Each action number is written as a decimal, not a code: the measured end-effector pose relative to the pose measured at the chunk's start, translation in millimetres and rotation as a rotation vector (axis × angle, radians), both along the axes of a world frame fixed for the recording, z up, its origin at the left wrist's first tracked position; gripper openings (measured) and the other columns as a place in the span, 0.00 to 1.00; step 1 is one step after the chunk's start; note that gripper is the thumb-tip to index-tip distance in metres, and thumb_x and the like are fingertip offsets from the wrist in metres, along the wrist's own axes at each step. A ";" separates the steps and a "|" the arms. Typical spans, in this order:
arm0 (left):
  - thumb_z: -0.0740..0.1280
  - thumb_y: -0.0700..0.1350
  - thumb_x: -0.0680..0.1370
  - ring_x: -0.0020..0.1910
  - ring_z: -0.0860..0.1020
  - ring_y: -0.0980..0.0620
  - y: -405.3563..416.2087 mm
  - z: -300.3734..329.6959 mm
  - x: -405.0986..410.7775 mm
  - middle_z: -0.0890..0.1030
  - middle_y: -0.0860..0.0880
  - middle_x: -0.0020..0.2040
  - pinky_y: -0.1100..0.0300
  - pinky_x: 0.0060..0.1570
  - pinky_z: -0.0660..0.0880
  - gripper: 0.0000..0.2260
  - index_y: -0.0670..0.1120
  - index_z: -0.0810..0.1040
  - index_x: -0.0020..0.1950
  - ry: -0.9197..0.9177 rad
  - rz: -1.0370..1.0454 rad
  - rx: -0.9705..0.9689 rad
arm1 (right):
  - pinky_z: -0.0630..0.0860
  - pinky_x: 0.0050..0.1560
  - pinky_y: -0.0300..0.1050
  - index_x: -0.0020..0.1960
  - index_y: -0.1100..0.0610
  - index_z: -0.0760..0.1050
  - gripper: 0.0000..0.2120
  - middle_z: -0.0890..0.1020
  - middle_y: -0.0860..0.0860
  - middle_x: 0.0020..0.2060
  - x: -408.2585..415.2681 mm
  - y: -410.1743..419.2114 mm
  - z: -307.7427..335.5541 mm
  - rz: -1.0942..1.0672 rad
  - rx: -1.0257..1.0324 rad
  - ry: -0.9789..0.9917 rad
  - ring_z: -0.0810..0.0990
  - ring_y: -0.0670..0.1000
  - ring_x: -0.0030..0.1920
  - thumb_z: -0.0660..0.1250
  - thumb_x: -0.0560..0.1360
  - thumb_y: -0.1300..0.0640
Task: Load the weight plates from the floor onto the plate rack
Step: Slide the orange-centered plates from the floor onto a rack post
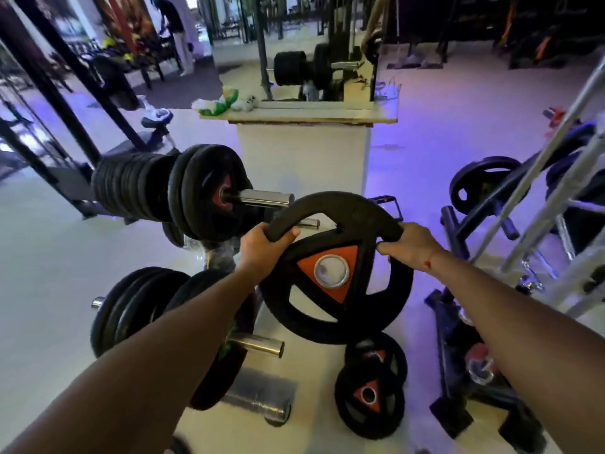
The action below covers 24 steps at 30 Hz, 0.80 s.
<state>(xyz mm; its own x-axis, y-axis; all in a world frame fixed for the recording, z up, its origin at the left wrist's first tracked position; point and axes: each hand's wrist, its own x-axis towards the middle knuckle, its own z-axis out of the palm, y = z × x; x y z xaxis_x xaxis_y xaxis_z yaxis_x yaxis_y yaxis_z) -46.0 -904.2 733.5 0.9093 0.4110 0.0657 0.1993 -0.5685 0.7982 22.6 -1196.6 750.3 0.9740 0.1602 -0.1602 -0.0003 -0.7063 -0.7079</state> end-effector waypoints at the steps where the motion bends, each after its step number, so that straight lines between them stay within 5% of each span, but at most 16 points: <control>1: 0.74 0.62 0.73 0.41 0.78 0.62 -4.2 3.1 10.0 0.81 0.56 0.41 0.69 0.35 0.70 0.17 0.51 0.79 0.49 -0.017 0.053 0.014 | 0.73 0.42 0.43 0.46 0.57 0.80 0.07 0.82 0.53 0.39 22.2 1.3 2.6 0.048 0.008 -0.013 0.80 0.54 0.43 0.74 0.71 0.55; 8: 0.75 0.61 0.73 0.38 0.77 0.62 -35.7 11.5 54.4 0.80 0.55 0.40 0.71 0.33 0.68 0.15 0.52 0.77 0.46 -0.077 0.326 0.057 | 0.78 0.46 0.49 0.43 0.56 0.80 0.06 0.85 0.57 0.42 142.7 4.1 15.3 0.297 0.006 -0.072 0.83 0.57 0.46 0.74 0.69 0.55; 13: 0.74 0.65 0.71 0.42 0.79 0.58 -34.9 6.1 69.9 0.81 0.55 0.41 0.61 0.40 0.75 0.18 0.52 0.77 0.47 -0.099 0.485 0.076 | 0.75 0.47 0.45 0.44 0.52 0.78 0.07 0.83 0.55 0.44 190.6 27.1 20.7 0.447 -0.033 -0.113 0.80 0.55 0.48 0.75 0.70 0.56; 24: 0.77 0.59 0.71 0.40 0.77 0.60 -0.3 0.6 112.3 0.79 0.55 0.41 0.66 0.38 0.69 0.15 0.56 0.73 0.43 -0.177 0.605 0.105 | 0.70 0.47 0.42 0.48 0.56 0.77 0.10 0.80 0.52 0.44 269.3 104.1 8.8 0.597 -0.007 -0.171 0.78 0.54 0.47 0.75 0.69 0.60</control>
